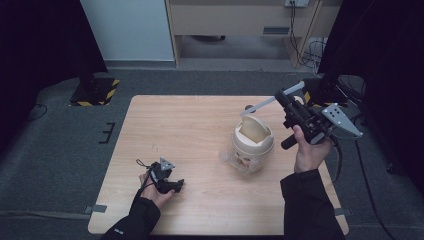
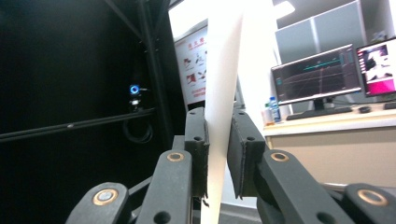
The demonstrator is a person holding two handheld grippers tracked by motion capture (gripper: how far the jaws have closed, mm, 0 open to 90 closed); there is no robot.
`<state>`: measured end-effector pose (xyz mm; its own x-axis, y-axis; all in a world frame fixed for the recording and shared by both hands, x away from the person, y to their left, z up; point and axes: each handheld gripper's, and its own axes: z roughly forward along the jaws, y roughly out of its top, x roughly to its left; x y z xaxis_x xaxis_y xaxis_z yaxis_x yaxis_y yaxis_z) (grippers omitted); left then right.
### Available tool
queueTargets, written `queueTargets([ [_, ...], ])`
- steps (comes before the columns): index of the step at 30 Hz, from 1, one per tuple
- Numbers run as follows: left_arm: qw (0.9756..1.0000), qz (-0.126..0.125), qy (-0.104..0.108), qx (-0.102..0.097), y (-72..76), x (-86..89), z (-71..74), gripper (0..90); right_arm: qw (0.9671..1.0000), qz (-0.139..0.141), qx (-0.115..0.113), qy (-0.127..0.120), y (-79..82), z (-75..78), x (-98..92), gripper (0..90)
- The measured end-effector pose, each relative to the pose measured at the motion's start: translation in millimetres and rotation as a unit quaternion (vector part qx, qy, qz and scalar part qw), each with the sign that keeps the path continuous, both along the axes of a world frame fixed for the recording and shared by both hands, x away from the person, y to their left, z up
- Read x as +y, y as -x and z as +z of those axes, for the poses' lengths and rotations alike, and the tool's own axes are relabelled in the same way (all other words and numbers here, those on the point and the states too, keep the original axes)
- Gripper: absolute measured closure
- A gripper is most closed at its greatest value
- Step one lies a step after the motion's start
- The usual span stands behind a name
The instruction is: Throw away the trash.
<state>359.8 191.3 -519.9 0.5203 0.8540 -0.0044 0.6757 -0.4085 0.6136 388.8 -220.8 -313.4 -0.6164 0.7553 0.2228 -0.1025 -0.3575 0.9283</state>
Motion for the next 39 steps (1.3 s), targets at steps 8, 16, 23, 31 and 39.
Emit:
queueTargets([
  [8, 1.0, 0.0, 0.002, -0.002, 0.3, -0.1, -0.8, 25.6, 0.9995, -0.032, -0.003, 0.004, -0.3, -2.6, -10.4, 79.2],
  [16, 1.0, -0.001, 0.003, -0.003, 0.4, -0.3, -1.1, 24.7, 0.9977, -0.064, 0.006, 0.021, -4.1, -9.0, -22.2, 79.2],
  [23, 1.0, -0.001, 0.003, -0.004, 0.4, -0.2, -1.2, 24.5, 0.9938, -0.087, 0.033, 0.061, -10.0, -24.4, -28.4, 79.2],
  [31, 1.0, -0.001, 0.003, -0.004, 0.4, -0.3, -1.4, 24.0, 0.9898, -0.074, 0.076, 0.096, -15.7, -44.6, -27.0, 79.2],
  [39, 1.0, -0.001, 0.003, -0.004, 0.3, -0.3, -1.5, 23.7, 0.9842, -0.054, 0.119, 0.12, -22.9, -62.1, -21.6, 79.1],
])
